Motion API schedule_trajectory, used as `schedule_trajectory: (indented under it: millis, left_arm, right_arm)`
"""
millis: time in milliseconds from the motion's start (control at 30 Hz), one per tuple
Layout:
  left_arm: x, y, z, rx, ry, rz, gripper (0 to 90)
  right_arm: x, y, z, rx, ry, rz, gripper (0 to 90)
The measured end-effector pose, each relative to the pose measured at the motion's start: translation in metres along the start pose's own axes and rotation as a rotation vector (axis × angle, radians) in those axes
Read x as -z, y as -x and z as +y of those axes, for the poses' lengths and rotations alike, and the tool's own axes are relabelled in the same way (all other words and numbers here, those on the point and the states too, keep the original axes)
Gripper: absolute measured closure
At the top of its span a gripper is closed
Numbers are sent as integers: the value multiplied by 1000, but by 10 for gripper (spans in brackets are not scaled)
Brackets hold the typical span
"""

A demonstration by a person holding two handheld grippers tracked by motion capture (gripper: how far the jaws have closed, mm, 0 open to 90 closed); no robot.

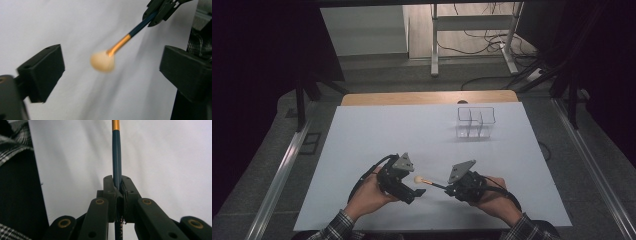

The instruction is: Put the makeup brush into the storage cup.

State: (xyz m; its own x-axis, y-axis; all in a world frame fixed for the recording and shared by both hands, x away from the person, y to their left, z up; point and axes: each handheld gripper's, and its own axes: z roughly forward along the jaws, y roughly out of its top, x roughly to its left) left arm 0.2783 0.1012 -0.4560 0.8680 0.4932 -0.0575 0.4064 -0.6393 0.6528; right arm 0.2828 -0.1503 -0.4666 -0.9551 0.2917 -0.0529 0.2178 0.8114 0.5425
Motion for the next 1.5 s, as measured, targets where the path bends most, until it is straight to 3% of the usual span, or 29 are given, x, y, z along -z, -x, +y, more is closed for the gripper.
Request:
schedule_trajectory:
  millis: [200, 300, 467, 700, 867, 1133, 1500]
  left_arm:
    - [5, -6, -6, 80, 31, 21, 9]
    - [6, -8, -9, 89, 50, 42, 6]
    - [4, -10, -16, 92, 46, 58, 10]
    - [5, -13, -18, 159, 62, 55, 1]
    - [7, -15, -19, 200, 96, 35, 0]
    - [8, -14, -16, 219, 80, 27, 0]
    - [11, -15, -11, 265, 105, -32, 18]
  right_arm:
    - [5, 3, -2, -30, 34, -24, 846]
    - [5, 4, -2, -38, 41, -40, 846]
    - [10, 9, -6, -103, 85, -56, 846]
    - [14, 13, -10, -157, 149, -73, 845]
    - [12, 10, -11, -167, 181, -102, 845]
    - [10, 8, -10, -171, 222, -113, 844]
    - [7, 2, -10, -189, 330, -138, 844]
